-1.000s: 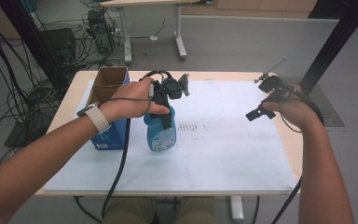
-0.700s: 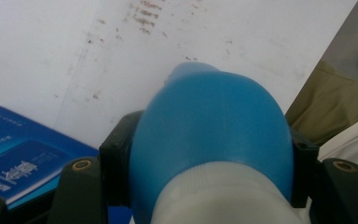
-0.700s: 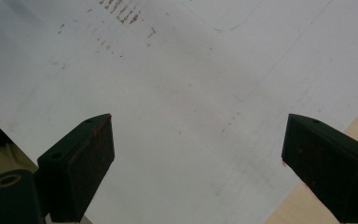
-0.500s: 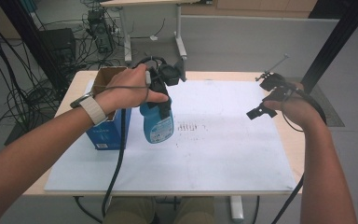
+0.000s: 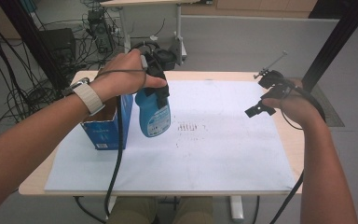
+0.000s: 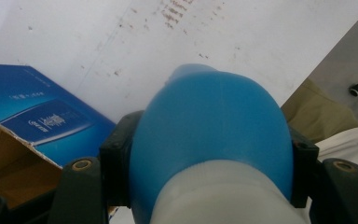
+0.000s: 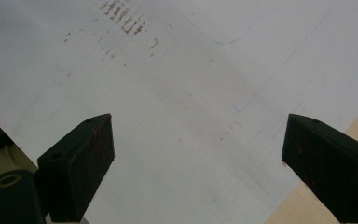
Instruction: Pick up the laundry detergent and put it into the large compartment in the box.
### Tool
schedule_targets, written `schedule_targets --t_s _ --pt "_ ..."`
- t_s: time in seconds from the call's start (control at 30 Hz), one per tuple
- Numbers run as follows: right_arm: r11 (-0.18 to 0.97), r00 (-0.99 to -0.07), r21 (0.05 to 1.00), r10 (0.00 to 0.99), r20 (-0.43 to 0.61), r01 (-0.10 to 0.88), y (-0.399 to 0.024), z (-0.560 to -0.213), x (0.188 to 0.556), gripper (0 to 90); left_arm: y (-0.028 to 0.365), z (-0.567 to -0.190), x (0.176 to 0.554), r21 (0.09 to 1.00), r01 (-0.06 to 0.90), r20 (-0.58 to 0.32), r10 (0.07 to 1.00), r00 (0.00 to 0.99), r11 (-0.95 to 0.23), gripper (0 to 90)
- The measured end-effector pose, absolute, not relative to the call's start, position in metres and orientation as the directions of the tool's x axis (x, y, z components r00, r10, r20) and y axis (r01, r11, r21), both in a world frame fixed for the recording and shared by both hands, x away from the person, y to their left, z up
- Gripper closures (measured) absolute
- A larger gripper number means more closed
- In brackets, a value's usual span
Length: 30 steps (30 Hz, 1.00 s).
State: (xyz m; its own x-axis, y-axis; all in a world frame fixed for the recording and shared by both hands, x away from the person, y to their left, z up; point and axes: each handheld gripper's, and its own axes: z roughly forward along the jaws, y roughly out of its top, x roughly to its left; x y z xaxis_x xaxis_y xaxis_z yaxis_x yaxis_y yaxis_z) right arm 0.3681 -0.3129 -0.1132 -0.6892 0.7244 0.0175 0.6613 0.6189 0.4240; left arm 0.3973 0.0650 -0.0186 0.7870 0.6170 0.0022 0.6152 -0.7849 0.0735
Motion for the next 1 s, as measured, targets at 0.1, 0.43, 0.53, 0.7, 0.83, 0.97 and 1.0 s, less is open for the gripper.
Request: schedule_targets --t_s 0.1,0.43,0.53,0.7,0.83,0.97,1.0 --pt "0.618 -0.690 0.427 0.724 0.017 0.659 -0.312 -0.113 0.368 9.1 0.067 -0.015 0.400 0.076 0.630 -0.006 0.632 0.775 -0.773 37.4" --pt "0.621 -0.691 0.424 0.722 0.018 0.659 -0.311 -0.114 0.371 9.2 0.072 0.002 0.401 0.096 0.670 -0.001 0.673 0.740 -0.736 37.4" --pt "0.624 -0.693 0.422 0.720 0.015 0.658 -0.309 -0.113 0.371 9.2 0.073 0.005 0.403 0.092 0.680 -0.005 0.683 0.731 -0.727 37.4" --pt "0.627 -0.698 0.424 0.716 0.015 0.653 -0.307 -0.113 0.372 9.2 0.072 0.011 0.401 0.086 0.689 0.009 0.692 0.722 -0.720 37.4" --pt "0.626 -0.699 0.431 0.714 0.018 0.650 -0.307 -0.113 0.372 9.2 0.074 0.014 0.401 0.086 0.704 0.002 0.707 0.707 -0.705 37.4" --pt "0.628 -0.704 0.432 0.710 0.020 0.647 -0.306 -0.113 0.372 9.2 0.078 0.018 0.405 0.078 0.724 -0.015 0.725 0.688 -0.686 37.4" --pt "0.628 -0.705 0.435 0.708 0.023 0.645 -0.306 -0.113 0.372 9.2 0.079 0.019 0.406 0.077 0.726 -0.017 0.728 0.686 -0.683 37.4"
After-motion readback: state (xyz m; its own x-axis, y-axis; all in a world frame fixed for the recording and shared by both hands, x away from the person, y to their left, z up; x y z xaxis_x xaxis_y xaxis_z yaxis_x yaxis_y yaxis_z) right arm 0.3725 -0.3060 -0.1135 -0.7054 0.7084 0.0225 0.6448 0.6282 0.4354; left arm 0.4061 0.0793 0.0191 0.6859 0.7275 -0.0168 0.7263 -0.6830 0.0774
